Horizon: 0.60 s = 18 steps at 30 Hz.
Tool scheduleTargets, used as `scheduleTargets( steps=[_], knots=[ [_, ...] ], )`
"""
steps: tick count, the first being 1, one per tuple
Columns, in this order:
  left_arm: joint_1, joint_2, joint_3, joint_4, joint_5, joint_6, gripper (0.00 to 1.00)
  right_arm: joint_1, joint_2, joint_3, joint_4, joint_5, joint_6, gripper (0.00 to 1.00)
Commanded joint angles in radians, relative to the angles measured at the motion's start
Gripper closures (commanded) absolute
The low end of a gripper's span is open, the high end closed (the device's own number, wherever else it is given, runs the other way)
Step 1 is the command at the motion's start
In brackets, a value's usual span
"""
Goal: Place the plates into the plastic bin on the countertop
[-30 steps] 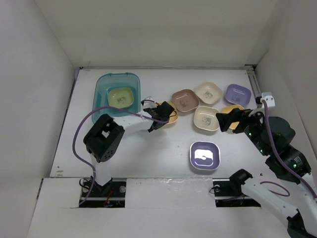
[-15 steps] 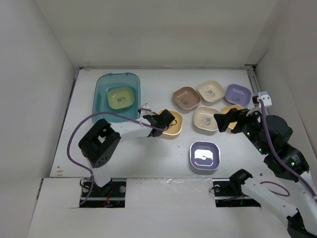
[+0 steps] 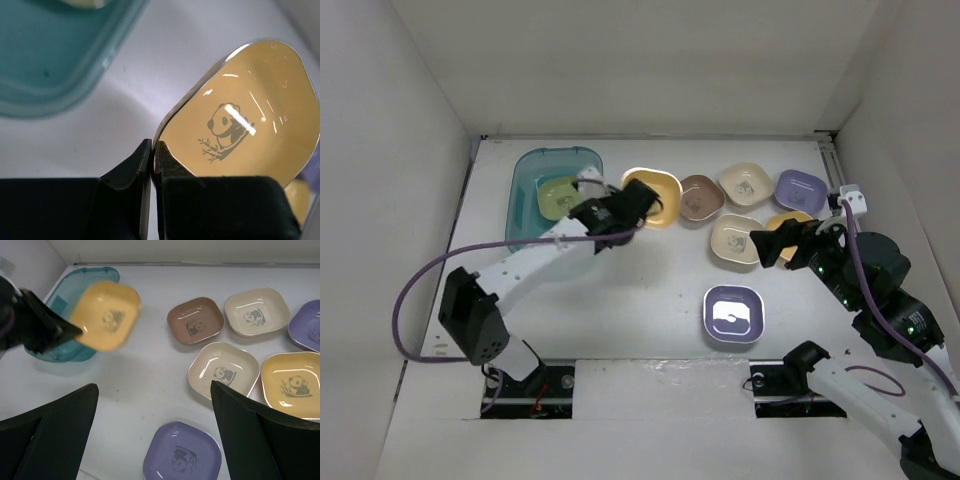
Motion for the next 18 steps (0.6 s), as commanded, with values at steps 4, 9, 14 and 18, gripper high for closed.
scheduleTargets(
  steps=[4, 9, 14, 18],
  knots=[
    [0.447, -0.132, -0.017, 0.271, 0.096, 0.292, 1.00, 0.007, 0.002, -0.008, 0.068, -0.011, -0.001, 0.00],
    [0.730, -0.022, -0.017, 0.313, 0.238, 0.333, 1.00, 0.007, 0.011, -0.028, 0.088, -0.042, -0.001, 0.00],
    [0.822, 0.106, -0.017, 0.357, 0.318, 0.378, 1.00, 0.007, 0.033, -0.037, 0.108, -0.042, -0.001, 0.00],
    [0.860, 0.187, -0.036, 0.372, 0.353, 0.369, 1.00, 0.007, 0.042, -0.037, 0.108, -0.051, -0.001, 0.00]
  ],
)
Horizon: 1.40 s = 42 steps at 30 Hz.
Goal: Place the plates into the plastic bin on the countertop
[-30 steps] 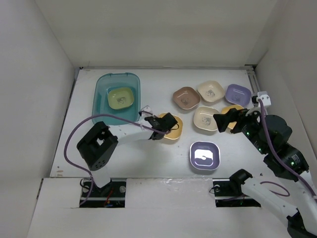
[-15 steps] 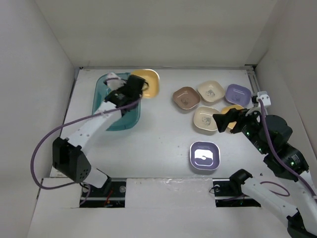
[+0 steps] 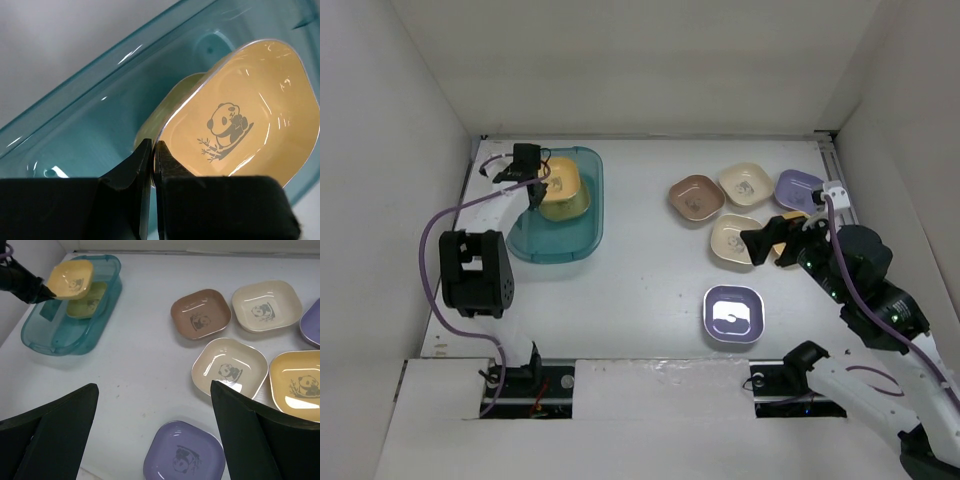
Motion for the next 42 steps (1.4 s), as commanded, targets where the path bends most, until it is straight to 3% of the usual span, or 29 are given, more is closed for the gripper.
scheduleTargets(
  steps=[1, 9, 10, 11, 12, 15, 16, 18, 21, 25, 26, 28, 31, 34, 42],
  knots=[
    [0.015, 0.024, -0.022, 0.047, 0.085, 0.022, 1.00, 0.007, 0.003, 0.002, 0.073, -0.021, -0.001, 0.00],
    [0.015, 0.038, -0.023, 0.093, 0.087, 0.048, 1.00, 0.007, 0.012, 0.011, 0.064, -0.021, -0.010, 0.00],
    [0.015, 0.038, -0.023, 0.104, 0.087, 0.048, 0.95, 0.007, 0.012, 0.011, 0.064, -0.021, -0.010, 0.00],
    [0.015, 0.038, -0.023, 0.104, 0.114, 0.058, 0.87, 0.007, 0.012, 0.011, 0.055, -0.021, -0.010, 0.00],
    [0.015, 0.038, -0.014, 0.104, 0.114, 0.058, 0.71, 0.007, 0.012, 0.011, 0.055, -0.021, -0.010, 0.00],
    [0.015, 0.018, -0.048, 0.093, 0.114, 0.058, 0.42, 0.007, 0.003, 0.011, 0.055, -0.021, -0.010, 0.00],
    [0.015, 0.009, -0.059, 0.093, 0.114, 0.058, 0.22, 0.007, 0.003, 0.011, 0.055, -0.021, -0.010, 0.00],
    [0.005, -0.029, -0.068, 0.093, 0.114, 0.058, 0.01, 0.007, 0.003, 0.011, 0.055, -0.021, -0.010, 0.00],
    [-0.060, -0.100, -0.068, 0.078, 0.067, 0.084, 0.00, 0.007, 0.003, 0.011, 0.055, -0.010, -0.010, 0.00],
    [-0.248, -0.275, -0.059, 0.106, -0.029, 0.138, 0.00, 0.007, 0.029, 0.011, 0.055, 0.042, 0.002, 0.00],
    [-0.340, -0.286, -0.059, 0.115, -0.030, 0.152, 0.00, 0.007, 0.029, 0.011, 0.055, 0.068, 0.017, 0.00],
    [-0.417, -0.266, -0.037, 0.126, -0.030, 0.152, 0.00, 0.007, 0.029, 0.011, 0.055, 0.088, 0.030, 0.00],
    [-0.515, -0.164, 0.061, 0.113, 0.013, 0.121, 0.00, 0.007, 0.029, 0.011, 0.085, 0.097, 0.042, 0.00],
    [-0.563, 0.059, 0.261, 0.017, 0.057, 0.083, 0.00, 0.007, 0.038, 0.011, 0.086, 0.077, 0.042, 0.00],
    [-0.626, 0.471, 0.645, -0.060, 0.130, 0.038, 0.00, 0.007, 0.003, -0.053, 0.116, 0.047, 0.042, 0.00]
  ],
)
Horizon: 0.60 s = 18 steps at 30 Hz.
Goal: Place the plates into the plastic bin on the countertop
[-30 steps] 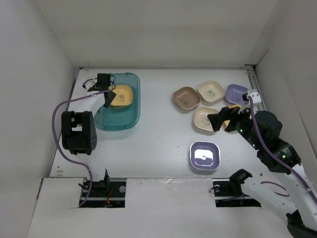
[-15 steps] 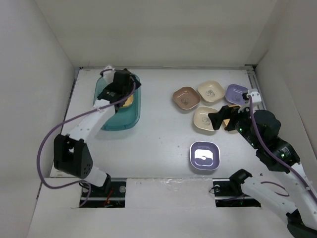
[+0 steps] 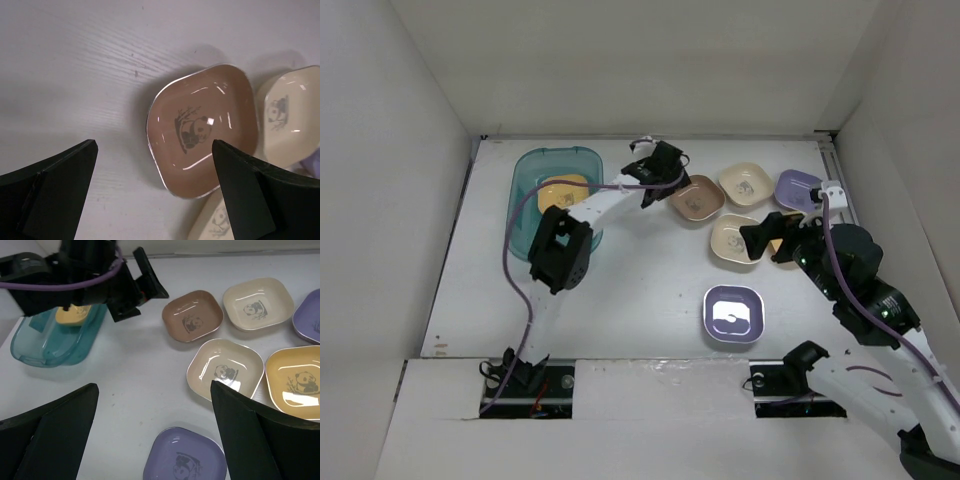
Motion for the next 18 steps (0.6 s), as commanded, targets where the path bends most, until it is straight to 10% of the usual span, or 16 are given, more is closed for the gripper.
scheduleTargets(
  steps=[1, 7, 16, 18],
  knots=[
    [-0.040, 0.065, 0.154, -0.100, 0.019, -0.032, 0.00, 0.007, -0.026, -0.017, 0.065, -0.002, 0.011, 0.00],
    [-0.040, 0.142, 0.188, -0.122, 0.000, -0.077, 0.12, 0.007, -0.046, -0.029, 0.056, -0.021, 0.011, 0.00],
    [-0.040, 0.225, 0.152, -0.180, -0.062, -0.118, 0.85, 0.007, -0.073, -0.029, 0.056, -0.021, 0.011, 0.00],
    [-0.040, 0.198, 0.132, -0.180, -0.099, -0.132, 0.88, 0.007, -0.073, -0.029, 0.056, -0.021, 0.011, 0.00]
  ],
)
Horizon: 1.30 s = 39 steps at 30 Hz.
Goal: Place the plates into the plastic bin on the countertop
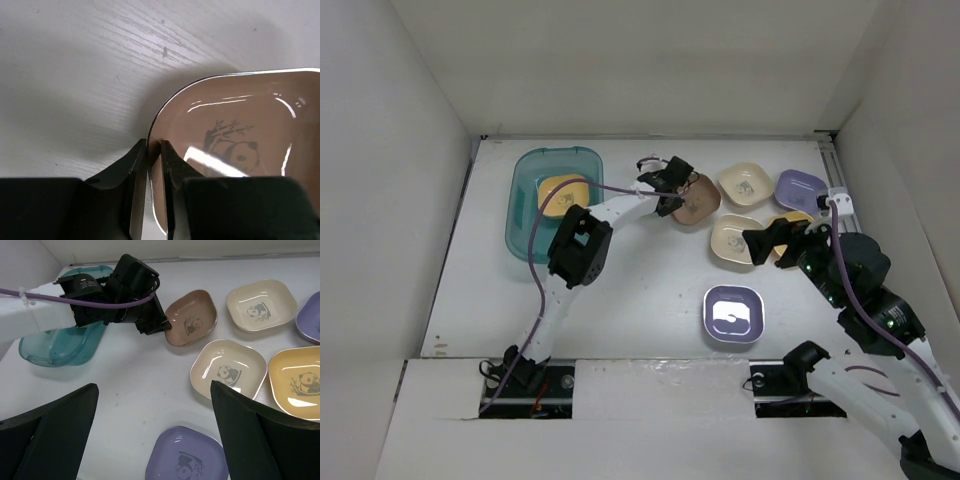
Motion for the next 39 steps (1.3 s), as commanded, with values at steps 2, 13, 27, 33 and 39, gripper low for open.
scheduleTargets(
  steps=[2, 13, 27, 33, 39],
  knots=[
    [0.001, -0.047, -0.024, -0.066, -0.086, -0.023, 0.92, 0.007, -0.014, 0.008, 0.048, -0.008, 0.004, 0.00],
    [0.073, -0.434, -0.081, -0.069, -0.292, 0.182, 1.00, -0.002, -0.023, 0.008, 0.048, -0.018, 0.004, 0.00],
    [0.532, -0.861, -0.604, -0.003, -0.112, 0.007, 1.00, -0.002, 0.014, -0.022, 0.119, -0.074, 0.004, 0.00],
    [0.612, -0.949, -0.827, 0.066, -0.083, -0.205, 1.00, -0.002, 0.026, -0.043, 0.146, -0.113, 0.022, 0.00],
    [0.612, -0.937, -0.939, 0.221, -0.060, -0.356, 1.00, -0.002, 0.026, -0.052, 0.159, -0.134, 0.031, 0.00]
  ],
)
